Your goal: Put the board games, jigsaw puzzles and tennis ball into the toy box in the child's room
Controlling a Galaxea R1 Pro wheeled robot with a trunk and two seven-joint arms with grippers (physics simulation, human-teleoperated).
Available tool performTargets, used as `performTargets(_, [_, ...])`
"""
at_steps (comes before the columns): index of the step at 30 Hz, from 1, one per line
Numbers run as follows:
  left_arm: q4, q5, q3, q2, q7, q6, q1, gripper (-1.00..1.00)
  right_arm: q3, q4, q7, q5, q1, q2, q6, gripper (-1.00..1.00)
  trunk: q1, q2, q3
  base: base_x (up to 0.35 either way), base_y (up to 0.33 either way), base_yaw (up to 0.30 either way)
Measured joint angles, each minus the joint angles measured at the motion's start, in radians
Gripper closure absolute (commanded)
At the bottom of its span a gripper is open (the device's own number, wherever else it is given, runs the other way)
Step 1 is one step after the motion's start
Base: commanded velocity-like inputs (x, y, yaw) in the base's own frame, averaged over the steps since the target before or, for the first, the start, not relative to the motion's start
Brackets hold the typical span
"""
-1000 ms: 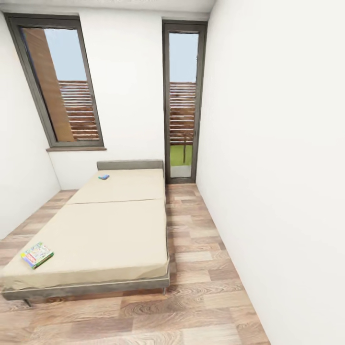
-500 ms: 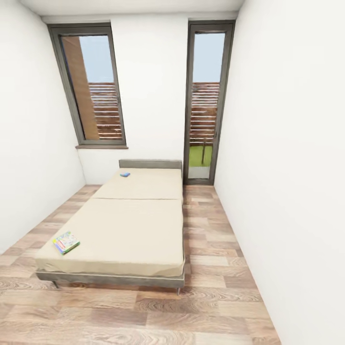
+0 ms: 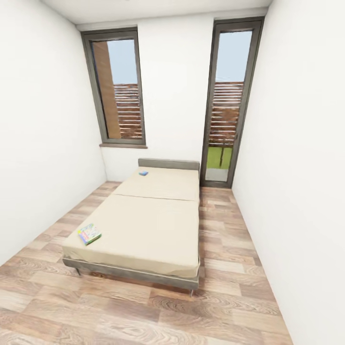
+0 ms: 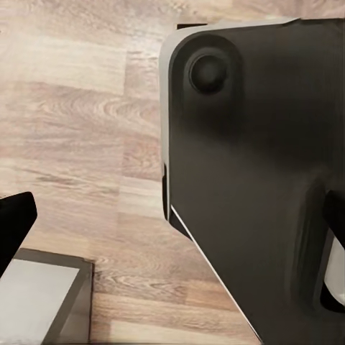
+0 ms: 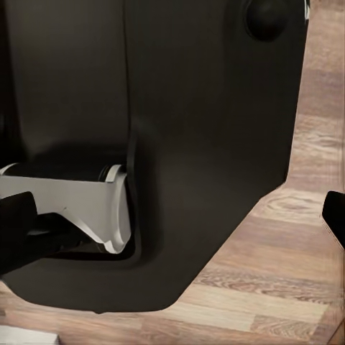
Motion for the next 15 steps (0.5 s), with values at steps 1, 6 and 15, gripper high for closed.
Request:
performTargets(1, [0.000, 0.000, 0.000, 0.000, 0.000, 0.000, 0.000, -1.00, 0.000, 0.000, 0.000, 0.000, 0.000, 0.000, 0.000, -1.00, -0.004, 0.007, 0.003, 0.000, 0.000, 0.244])
performTargets(6, [0.000, 0.000, 0.002, 0.001, 0.000, 0.000, 0.000, -1.00, 0.000, 0.000, 0.000, 0.000, 0.000, -0.002, -0.001, -1.00, -0.023, 0.042, 0.019, 0.000, 0.000, 0.243])
performTargets(15, [-0.041, 0.001, 0.008, 0.030, 0.000, 0.003, 0.000, -1.00, 0.003, -0.001, 0.000, 0.006, 0.000, -0.013, -0.002, -1.00, -0.058, 0.105, 0.047, 0.000, 0.000, 0.137])
